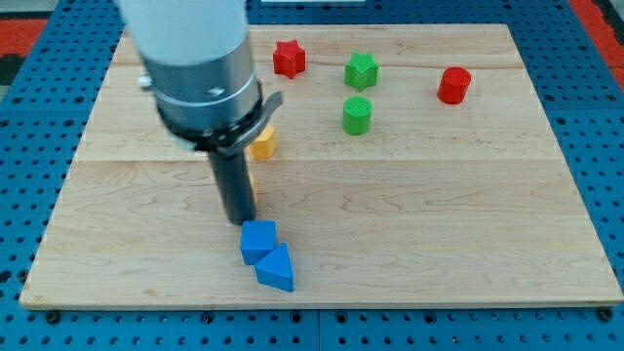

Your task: Move the heart towards left

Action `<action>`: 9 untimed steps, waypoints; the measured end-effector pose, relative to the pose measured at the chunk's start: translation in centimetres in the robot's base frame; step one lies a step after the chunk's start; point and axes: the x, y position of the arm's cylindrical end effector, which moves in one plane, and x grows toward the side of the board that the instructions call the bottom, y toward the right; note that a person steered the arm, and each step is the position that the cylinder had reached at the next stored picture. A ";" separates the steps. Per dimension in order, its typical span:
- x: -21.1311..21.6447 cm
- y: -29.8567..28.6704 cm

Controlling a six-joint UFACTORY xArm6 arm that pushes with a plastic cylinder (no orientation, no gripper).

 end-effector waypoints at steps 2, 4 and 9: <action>-1.7 1.5; -6.2 3.8; -4.1 -3.6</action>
